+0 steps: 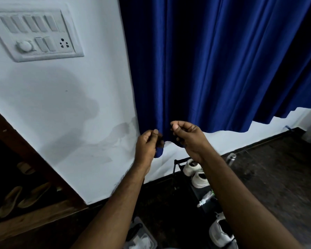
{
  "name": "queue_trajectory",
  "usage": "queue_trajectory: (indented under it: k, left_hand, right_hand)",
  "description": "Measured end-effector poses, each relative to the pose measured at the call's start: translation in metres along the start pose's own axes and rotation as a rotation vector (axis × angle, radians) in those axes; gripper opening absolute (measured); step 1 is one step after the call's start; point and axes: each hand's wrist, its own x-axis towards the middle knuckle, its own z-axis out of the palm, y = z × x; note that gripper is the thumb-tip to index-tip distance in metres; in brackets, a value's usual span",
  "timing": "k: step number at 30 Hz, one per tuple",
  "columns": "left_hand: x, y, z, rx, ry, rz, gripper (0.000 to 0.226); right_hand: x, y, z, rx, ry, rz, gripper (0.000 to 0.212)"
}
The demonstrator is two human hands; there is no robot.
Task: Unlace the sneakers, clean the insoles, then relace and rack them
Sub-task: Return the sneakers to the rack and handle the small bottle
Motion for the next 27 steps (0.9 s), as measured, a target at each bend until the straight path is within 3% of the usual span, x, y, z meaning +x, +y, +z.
queue_trajectory:
  k: [5, 7, 9, 12, 20, 27]
  left_hand:
    - [0.004, 0.005, -0.004, -0.127, -0.015, 0.008, 0.029]
    - [0.0, 0.01, 0.0, -0.146, -0.031, -0.006, 0.028]
    - [-0.004, 0.013, 0.005, -0.167, -0.049, -0.022, 0.028]
    - [-0.006, 0.016, 0.008, -0.214, -0.086, -0.058, 0.029]
    - [-0.006, 0.025, 0.002, -0.138, -0.216, -0.021, 0.031]
    - [0.0, 0.019, 0.005, -0.064, -0.193, 0.008, 0.025]
  right_hand:
    - [-0.001, -0.002, -0.001, -0.548, -0.183, -0.093, 0.015]
    - [0.002, 0.001, 0.002, -0.66, -0.16, -0.155, 0.012]
    - [0.006, 0.004, 0.005, -0.673, -0.057, -0.201, 0.011]
    - [0.009, 0.004, 0.006, -0.631, 0.066, -0.218, 0.026]
    - [-0.001, -0.007, 0.008, -0.378, -0.04, -0.168, 0.015]
    - [0.001, -0.005, 0.005, -0.423, -0.007, -0.158, 0.01]
